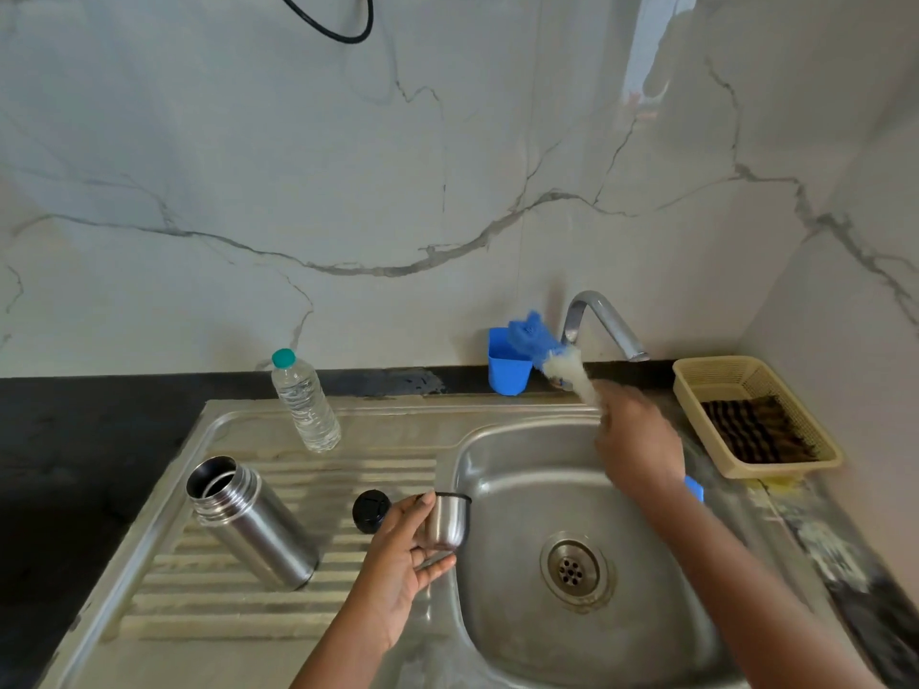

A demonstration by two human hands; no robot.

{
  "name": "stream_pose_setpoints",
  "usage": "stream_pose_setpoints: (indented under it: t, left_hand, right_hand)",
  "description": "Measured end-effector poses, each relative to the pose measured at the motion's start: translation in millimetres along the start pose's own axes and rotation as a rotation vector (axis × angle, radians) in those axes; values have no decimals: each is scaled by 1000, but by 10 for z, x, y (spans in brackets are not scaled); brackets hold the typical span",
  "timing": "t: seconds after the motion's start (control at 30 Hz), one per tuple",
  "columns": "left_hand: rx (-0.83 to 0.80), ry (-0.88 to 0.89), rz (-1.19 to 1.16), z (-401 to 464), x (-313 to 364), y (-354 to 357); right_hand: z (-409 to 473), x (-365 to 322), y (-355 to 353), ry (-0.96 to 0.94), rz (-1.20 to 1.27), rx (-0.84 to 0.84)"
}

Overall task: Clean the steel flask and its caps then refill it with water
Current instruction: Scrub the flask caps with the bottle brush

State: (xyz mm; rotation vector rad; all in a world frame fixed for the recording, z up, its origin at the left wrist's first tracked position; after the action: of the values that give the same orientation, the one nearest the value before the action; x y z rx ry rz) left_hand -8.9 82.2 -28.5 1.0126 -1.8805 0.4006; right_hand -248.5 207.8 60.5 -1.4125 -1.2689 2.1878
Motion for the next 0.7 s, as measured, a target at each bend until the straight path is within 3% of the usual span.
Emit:
stream_pose_setpoints:
  t: [0.1,0.27,0.47,0.53,0.7]
  left_hand:
    - [39,-3,-38,7,-12,33]
    - [61,3,-105,-4,-29,109]
    - [145,33,-164,7,-27,228]
    - [156,47,-207,-3,-15,325]
    - [128,119,-222,-22,67,509]
  right_hand:
    - [-498,244,114,42,185,81]
    - [-1173,684,356,228,260,-132]
    - [-1582,590,209,-34,599,-21]
    - [-1682,581,161,-140,525,-22]
    - [-1682,694,117,-156,501,16]
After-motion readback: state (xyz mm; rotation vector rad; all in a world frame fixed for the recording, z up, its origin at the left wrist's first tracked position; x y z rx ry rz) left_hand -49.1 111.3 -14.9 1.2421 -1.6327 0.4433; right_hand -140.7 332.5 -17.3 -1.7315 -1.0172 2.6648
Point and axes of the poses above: each hand's wrist, its own z-axis towards the middle knuckle, its own y-axis out of the palm, x = y × z, the point moved 2 cm from there along z, towards the middle knuckle, and after that the axes turned 13 degrees about z, right-handed, at the moved point
